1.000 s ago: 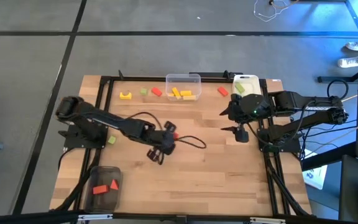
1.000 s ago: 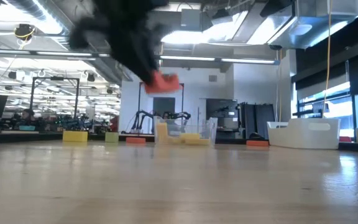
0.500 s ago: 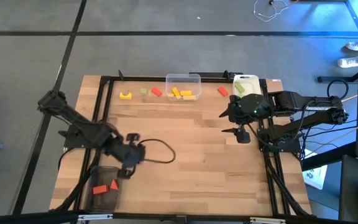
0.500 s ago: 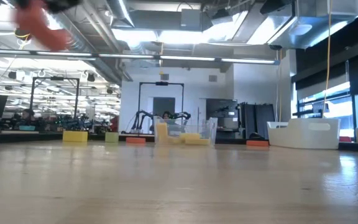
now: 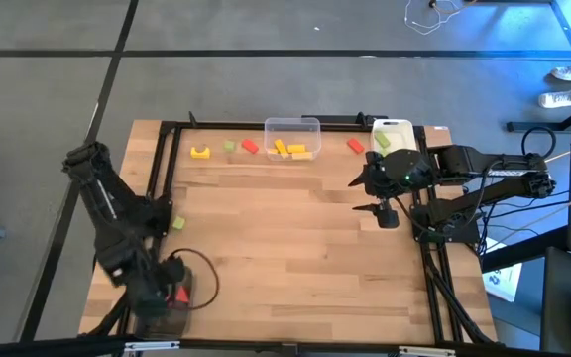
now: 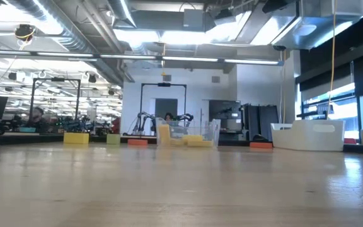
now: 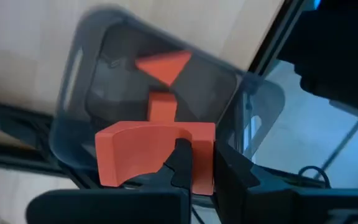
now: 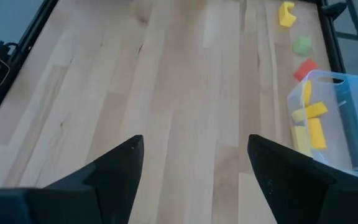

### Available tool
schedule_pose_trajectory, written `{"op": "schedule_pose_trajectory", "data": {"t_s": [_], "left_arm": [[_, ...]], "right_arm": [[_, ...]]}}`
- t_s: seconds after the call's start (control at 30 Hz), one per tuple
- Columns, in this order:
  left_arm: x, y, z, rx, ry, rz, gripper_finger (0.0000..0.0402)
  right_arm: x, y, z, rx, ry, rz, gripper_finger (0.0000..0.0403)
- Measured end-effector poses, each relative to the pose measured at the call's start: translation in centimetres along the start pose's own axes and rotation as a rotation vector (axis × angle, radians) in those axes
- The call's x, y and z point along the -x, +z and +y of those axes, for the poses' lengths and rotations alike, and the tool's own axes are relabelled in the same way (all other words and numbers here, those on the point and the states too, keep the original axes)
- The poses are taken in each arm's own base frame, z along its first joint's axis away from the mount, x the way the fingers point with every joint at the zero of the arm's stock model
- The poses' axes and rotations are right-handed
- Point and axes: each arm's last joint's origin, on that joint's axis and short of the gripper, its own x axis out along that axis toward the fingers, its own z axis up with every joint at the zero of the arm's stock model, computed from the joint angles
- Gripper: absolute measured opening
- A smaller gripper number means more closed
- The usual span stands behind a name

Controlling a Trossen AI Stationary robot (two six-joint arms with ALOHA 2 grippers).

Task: Sort & place blocks by color
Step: Put the orange arched block into the black bin, then put the green squared block into the white bin

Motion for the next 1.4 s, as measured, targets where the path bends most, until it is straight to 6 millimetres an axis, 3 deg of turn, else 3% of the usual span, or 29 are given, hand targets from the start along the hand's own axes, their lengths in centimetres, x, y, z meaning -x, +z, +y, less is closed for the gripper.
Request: {"op": "schedule_pose_trajectory", "data": {"t_s": [0.23, 0.47, 0.73, 1.13, 1.4], "left_arm": [[-2.9, -2.1, -0.2, 0.022, 0.099, -0.073, 0.0028], [-7.7, -2.3, 1.7, 0.012, 0.187, -0.063, 0.0028], [-10.8, -2.0, 4.3, -0.018, 0.21, -0.069, 0.003], [-11.1, -0.9, 4.9, 0.025, 0.233, -0.085, 0.0077], [-9.5, 0.1, 3.2, 0.059, 0.183, -0.097, 0.0079]], "right_arm": [[0.0, 0.3, 0.0, 0.025, -0.005, -0.033, 0.0289], [0.0, 0.4, 0.0, 0.025, -0.005, -0.038, 0.0289], [0.0, 0.4, 0.0, 0.02, -0.005, -0.038, 0.0289], [0.0, 0.4, 0.0, 0.017, -0.005, -0.038, 0.0289], [0.0, 0.4, 0.0, 0.017, -0.005, -0.037, 0.0289]]}}
